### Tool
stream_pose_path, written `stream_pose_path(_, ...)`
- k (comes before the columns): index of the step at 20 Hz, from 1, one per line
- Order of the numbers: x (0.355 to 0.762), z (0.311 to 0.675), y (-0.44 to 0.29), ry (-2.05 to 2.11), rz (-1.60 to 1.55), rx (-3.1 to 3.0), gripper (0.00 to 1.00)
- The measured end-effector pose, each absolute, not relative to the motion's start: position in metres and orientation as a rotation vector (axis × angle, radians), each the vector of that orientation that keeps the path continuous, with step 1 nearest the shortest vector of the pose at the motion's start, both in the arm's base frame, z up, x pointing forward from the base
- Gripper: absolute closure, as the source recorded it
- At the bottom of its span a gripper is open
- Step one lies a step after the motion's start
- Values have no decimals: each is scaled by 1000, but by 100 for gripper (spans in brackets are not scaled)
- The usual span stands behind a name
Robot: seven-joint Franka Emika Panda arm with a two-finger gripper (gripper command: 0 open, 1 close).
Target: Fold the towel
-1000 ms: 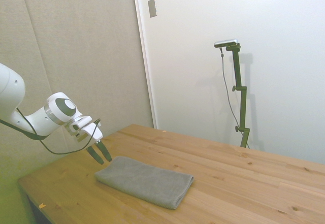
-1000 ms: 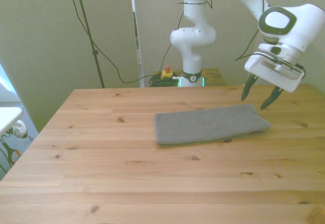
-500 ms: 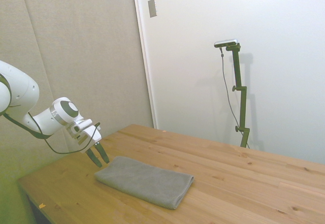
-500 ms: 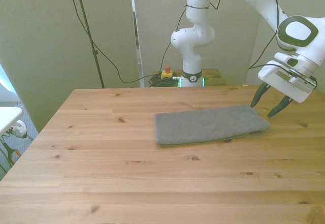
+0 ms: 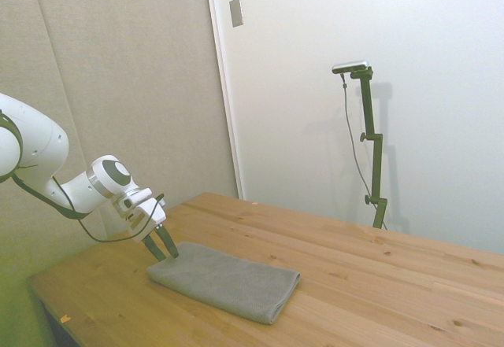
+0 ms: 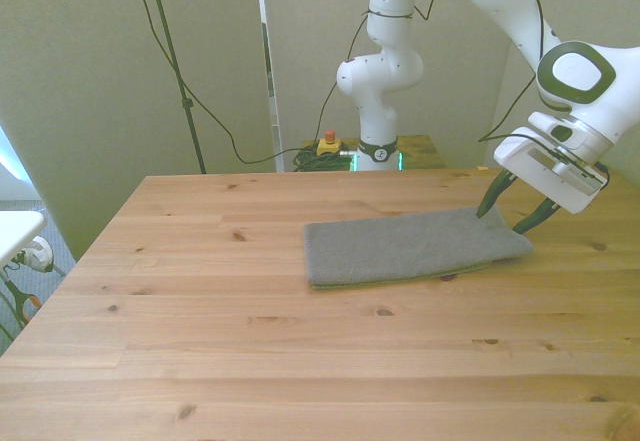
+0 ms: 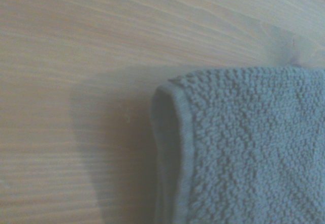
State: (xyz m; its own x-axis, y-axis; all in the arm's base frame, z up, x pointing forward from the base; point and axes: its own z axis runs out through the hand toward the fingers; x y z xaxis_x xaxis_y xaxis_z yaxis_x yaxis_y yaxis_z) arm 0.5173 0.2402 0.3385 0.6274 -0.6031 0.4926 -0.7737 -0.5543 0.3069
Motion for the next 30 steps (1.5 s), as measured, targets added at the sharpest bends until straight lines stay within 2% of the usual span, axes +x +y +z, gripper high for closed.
stream_pose_path(1, 519, 338, 236, -1083, 453, 2346, 0)
stream_pose_path(2, 519, 338, 233, -1083, 450, 2344, 100)
stream_pose_path(30, 510, 324, 228, -1049, 436, 2368, 100)
